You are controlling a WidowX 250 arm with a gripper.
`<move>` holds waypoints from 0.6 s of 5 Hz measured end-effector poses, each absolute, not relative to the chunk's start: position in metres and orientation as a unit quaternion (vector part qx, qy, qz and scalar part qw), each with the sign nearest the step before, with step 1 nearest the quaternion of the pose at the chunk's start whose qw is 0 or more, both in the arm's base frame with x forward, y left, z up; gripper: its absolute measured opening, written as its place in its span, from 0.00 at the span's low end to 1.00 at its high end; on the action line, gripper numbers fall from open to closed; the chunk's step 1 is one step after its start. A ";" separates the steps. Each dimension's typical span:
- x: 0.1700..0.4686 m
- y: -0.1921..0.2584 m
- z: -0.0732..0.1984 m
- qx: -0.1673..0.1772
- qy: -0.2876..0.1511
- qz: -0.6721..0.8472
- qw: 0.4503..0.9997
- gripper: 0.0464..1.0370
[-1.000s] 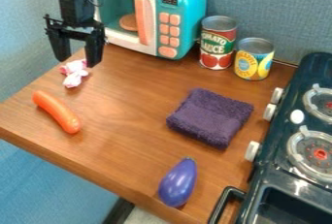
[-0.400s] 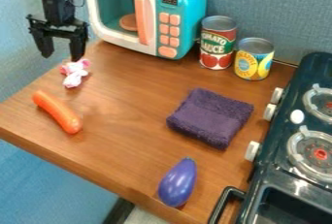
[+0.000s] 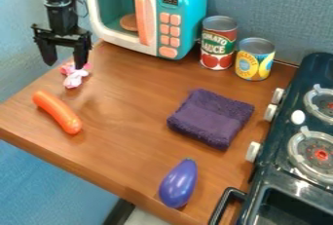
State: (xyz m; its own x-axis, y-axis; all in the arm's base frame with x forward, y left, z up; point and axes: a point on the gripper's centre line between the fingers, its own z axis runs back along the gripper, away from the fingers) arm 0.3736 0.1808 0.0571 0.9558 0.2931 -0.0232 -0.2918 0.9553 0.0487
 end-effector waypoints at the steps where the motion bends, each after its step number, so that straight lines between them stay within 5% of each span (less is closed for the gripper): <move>1: 0.374 0.189 0.036 0.034 0.040 0.162 0.985 0.96; 2: 0.375 0.197 0.025 0.034 0.038 0.179 0.983 0.93; 3: 0.378 0.196 0.023 0.027 0.028 0.188 0.981 0.67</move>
State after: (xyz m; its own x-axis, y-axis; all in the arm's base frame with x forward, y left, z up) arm 0.3777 0.1961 0.0231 0.9275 0.3714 -0.0439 -0.3684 0.9275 0.0637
